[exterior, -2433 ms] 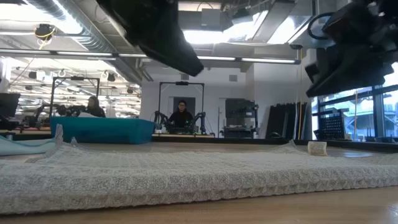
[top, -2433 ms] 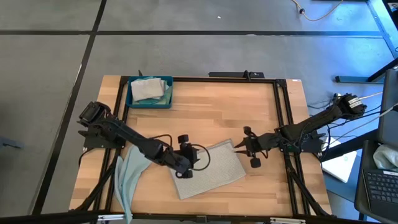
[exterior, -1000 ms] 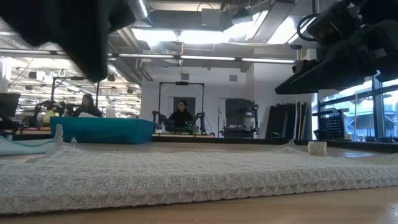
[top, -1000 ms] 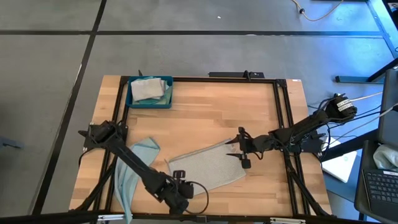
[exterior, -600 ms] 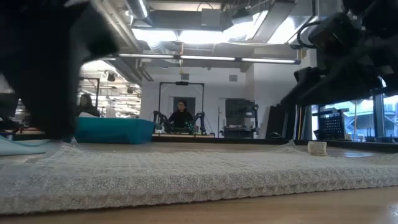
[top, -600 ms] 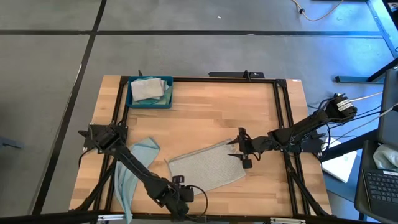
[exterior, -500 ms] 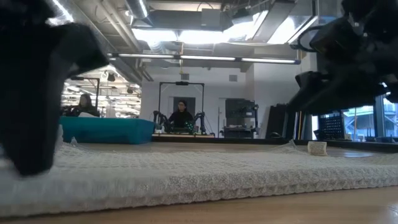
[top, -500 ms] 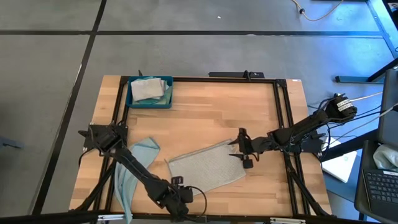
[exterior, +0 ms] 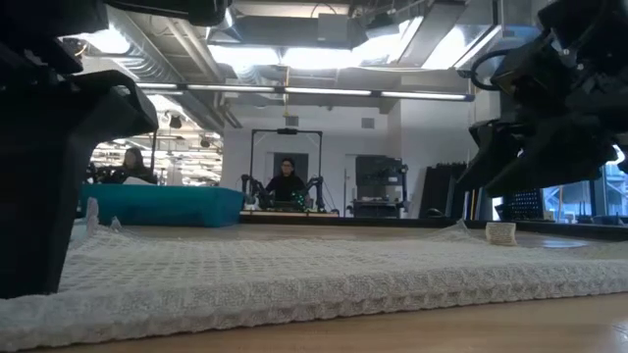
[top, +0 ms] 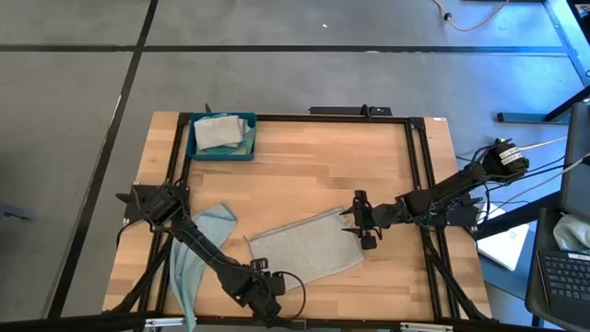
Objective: Fold microfiber towels
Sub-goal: Fold the gray towel
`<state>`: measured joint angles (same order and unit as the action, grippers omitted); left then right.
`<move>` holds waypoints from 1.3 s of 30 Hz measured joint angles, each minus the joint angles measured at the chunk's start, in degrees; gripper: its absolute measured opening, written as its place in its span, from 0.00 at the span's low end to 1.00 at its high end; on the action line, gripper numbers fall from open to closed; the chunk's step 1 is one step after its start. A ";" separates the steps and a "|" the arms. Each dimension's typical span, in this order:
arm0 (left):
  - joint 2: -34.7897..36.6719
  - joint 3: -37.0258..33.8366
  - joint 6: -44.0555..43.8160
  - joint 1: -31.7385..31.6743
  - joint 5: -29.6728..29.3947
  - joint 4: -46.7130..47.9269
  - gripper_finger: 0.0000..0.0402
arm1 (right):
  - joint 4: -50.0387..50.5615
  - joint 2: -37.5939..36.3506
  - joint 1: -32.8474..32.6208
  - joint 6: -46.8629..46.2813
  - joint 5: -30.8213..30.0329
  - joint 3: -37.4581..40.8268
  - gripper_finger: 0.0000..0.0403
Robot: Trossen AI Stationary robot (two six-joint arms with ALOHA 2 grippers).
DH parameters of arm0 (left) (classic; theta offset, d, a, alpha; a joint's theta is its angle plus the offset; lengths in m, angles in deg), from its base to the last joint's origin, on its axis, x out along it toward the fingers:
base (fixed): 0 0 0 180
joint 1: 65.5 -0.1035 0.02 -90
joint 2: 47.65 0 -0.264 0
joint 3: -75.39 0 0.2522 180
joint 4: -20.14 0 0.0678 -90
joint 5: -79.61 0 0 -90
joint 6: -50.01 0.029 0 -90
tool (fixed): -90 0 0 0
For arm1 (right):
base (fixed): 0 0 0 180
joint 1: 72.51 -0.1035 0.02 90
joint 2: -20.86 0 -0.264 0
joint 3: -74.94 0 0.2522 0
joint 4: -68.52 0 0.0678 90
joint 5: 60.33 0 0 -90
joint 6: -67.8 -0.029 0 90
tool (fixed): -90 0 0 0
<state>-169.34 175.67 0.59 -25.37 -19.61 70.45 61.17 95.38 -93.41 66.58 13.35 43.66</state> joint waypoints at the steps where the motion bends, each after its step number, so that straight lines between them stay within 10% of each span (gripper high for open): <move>1: 0.00 0.00 -0.04 0.01 -0.01 0.01 0.44 | 0.12 0.00 0.00 -0.13 0.26 0.00 0.58; 20: -0.83 0.13 -2.93 0.10 -3.44 1.19 0.43 | 0.49 0.00 -0.02 -1.75 1.01 0.00 0.58; 39: -0.07 -0.07 -1.68 -2.77 8.13 1.73 0.02 | -6.49 0.00 -0.01 -1.50 8.99 0.02 0.58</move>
<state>-169.40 175.60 -1.10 -28.14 -11.47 72.18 54.68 95.38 -93.42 65.08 22.34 43.68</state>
